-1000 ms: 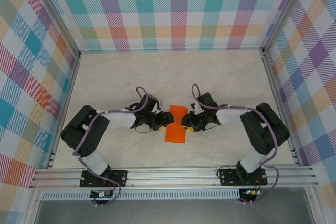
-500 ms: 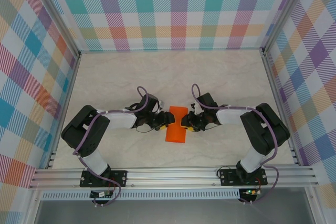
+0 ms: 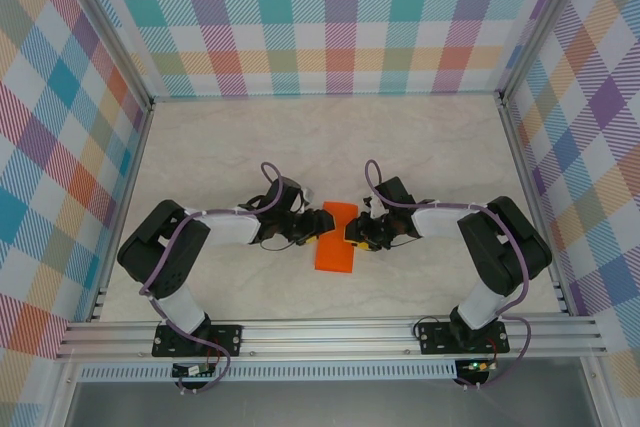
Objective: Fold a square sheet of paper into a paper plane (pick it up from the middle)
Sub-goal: Fold the square sheet of paper in half at the center of the table, then fold the triangle a second time at the center of the table.
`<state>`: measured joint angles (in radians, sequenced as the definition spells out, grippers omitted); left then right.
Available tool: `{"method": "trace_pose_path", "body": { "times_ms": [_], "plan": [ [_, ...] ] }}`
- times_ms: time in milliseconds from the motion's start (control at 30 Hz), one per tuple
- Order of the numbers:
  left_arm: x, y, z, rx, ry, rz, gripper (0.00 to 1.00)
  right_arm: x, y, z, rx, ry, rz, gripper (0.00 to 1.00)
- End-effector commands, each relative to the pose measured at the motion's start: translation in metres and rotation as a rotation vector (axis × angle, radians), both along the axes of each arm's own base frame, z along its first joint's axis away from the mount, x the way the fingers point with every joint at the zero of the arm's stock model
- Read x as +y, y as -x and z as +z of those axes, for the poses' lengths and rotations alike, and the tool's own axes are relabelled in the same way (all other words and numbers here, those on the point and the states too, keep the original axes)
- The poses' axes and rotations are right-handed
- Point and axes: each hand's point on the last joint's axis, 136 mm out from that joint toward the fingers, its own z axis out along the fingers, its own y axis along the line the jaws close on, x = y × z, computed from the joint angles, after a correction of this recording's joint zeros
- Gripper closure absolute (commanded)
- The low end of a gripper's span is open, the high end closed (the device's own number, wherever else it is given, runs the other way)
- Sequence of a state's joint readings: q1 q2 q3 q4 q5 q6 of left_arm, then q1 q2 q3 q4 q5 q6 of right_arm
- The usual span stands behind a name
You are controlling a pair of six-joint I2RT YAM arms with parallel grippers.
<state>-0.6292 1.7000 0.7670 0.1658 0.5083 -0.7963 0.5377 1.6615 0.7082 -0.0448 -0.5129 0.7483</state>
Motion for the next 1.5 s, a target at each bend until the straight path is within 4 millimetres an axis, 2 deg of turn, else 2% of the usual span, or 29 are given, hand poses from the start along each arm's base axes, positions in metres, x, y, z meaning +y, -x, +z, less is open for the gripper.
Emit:
{"method": "trace_pose_path", "body": {
  "times_ms": [0, 200, 333, 433, 600, 733, 800, 933, 1167, 1467],
  "plan": [
    [-0.011, -0.016, 0.013, -0.04, 0.05, -0.006, 0.44, -0.009, 0.01, -0.012, 0.036, 0.055, -0.005, 0.64],
    [-0.005, -0.011, 0.008, -0.018, 0.024, 0.003, 0.5, -0.006, 0.008, -0.002, 0.007, 0.021, -0.005, 0.63],
    [0.004, -0.007, 0.001, -0.006, -0.008, 0.032, 0.58, 0.002, -0.001, 0.024, -0.08, -0.045, -0.003, 0.58],
    [0.005, -0.006, -0.001, 0.003, -0.006, 0.044, 0.67, -0.002, -0.003, 0.049, -0.178, -0.066, -0.012, 0.53],
    [0.003, -0.007, 0.005, 0.008, 0.012, 0.049, 0.75, -0.018, 0.012, 0.084, -0.386, -0.054, 0.036, 0.43],
    [0.005, -0.007, 0.01, -0.001, 0.007, 0.059, 0.77, -0.024, 0.029, 0.096, -0.56, -0.028, 0.108, 0.27],
    [0.005, -0.008, 0.011, -0.005, 0.006, 0.063, 0.77, -0.02, 0.039, 0.096, -0.597, 0.002, 0.174, 0.26],
    [0.003, -0.008, 0.011, 0.003, 0.009, 0.056, 0.77, -0.006, 0.062, 0.081, -0.604, 0.106, 0.34, 0.33],
    [0.0, -0.008, 0.011, 0.019, 0.017, 0.045, 0.77, 0.01, 0.069, 0.066, -0.752, 0.341, 0.43, 0.32],
    [0.0, -0.007, 0.012, 0.022, 0.016, 0.041, 0.76, 0.05, 0.084, 0.046, -0.867, 0.546, 0.577, 0.3]
  ]
}}
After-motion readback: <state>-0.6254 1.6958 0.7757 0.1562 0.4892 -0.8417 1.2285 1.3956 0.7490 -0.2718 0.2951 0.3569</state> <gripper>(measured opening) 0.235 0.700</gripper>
